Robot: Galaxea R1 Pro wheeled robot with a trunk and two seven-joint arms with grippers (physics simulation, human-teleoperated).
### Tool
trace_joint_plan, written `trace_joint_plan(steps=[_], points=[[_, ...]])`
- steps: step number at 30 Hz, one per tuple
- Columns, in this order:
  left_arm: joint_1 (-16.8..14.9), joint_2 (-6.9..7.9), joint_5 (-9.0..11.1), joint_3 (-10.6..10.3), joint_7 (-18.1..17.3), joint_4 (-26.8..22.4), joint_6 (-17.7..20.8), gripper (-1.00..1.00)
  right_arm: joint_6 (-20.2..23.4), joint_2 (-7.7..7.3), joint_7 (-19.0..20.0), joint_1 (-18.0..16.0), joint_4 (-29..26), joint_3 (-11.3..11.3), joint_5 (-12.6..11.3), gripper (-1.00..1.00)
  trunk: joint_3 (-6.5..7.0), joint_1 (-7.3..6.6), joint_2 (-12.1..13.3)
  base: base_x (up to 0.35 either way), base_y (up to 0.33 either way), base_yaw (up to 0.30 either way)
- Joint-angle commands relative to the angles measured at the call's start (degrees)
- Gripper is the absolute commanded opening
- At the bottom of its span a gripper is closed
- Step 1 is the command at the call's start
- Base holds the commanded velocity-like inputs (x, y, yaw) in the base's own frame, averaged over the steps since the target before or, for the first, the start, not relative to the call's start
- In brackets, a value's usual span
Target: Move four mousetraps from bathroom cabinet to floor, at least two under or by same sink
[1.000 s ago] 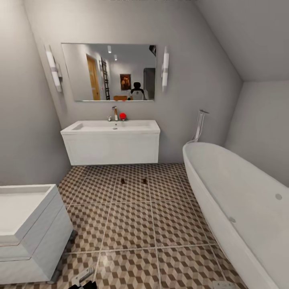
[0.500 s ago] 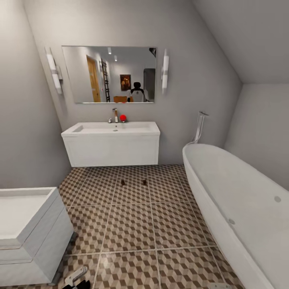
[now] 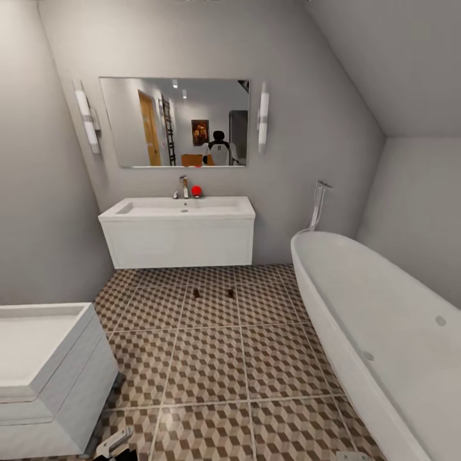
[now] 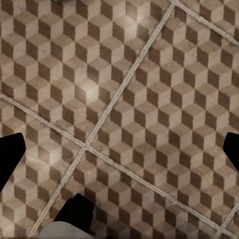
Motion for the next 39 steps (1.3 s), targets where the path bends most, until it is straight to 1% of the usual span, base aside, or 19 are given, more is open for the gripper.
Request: trace_joint_plan(steps=[1, 7, 15, 19, 23, 24, 26, 31, 35, 39], points=[[0.0, 0.06, 0.35, -0.49, -0.1, -0.01, 0.38, 1.0, -0.46, -0.01, -0.22, -0.11, -0.27, 0.48, -0.47, 1.0, 0.13, -0.23, 0.38, 0.0, 0.0, 0.0], [0.53, -0.16, 0.38, -0.47, -1.12, -0.05, 0.26, 1.0, -0.5, 0.36, -0.23, -0.1, -0.27, 0.51, -0.44, 1.0, 1.2, -1.55, 2.79, 0.0, 0.0, 0.0], [1.48, -1.69, 0.68, -0.44, -1.4, -0.06, -2.16, 1.0, -0.51, 0.43, -0.23, -0.11, -0.27, 0.49, -0.43, 1.0, 2.64, -3.3, 5.99, -0.173, 0.0, 0.0], [2.06, -3.31, 1.98, -0.4, -1.11, -0.06, -5.16, 1.0, -0.43, 0.48, -0.19, -0.11, -0.31, 0.55, -0.41, 1.0, 3.36, -4.18, 7.6, -0.298, 0.0, 0.0], [2.61, -5.03, 3.95, -0.37, -0.89, -0.06, -8.54, 1.0, -0.38, 0.5, -0.16, -0.11, -0.34, 0.57, -0.37, 1.0, 4.08, -5.06, 9.2, -0.316, 0.0, 0.005], [2.88, -5.68, 4.65, -0.36, -0.82, -0.06, -9.85, 1.0, -0.35, 0.51, -0.15, -0.11, -0.35, 0.57, -0.36, 1.0, 4.26, -5.28, 9.6, -0.323, 0.0, 0.066], [3.12, -6.1, 5.16, -0.36, -0.78, -0.06, -10.72, 1.0, -0.33, 0.51, -0.15, -0.11, -0.35, 0.57, -0.38, 1.0, 4.61, -5.72, 10.41, -0.325, 0.0, 0.114], [3.44, -6.6, 5.82, -0.35, -0.73, -0.06, -11.76, 1.0, -0.29, 0.52, -0.14, -0.11, -0.36, 0.58, -0.37, 1.0, 5.51, -6.82, 12.41, -0.326, 0.0, 0.198], [3.53, -6.74, 5.99, -0.35, -0.76, -0.06, -12.01, 1.0, -0.27, 0.57, -0.14, -0.11, -0.36, 0.58, -0.35, 1.0, 5.51, -6.82, 12.41, -0.247, 0.0, 0.253], [3.57, -6.97, 6.06, -0.39, -0.79, -0.06, -12.07, 1.0, -0.23, 0.61, -0.15, -0.11, -0.41, 0.58, -0.34, 1.0, 5.51, -6.82, 12.41, -0.104, 0.0, 0.272]])
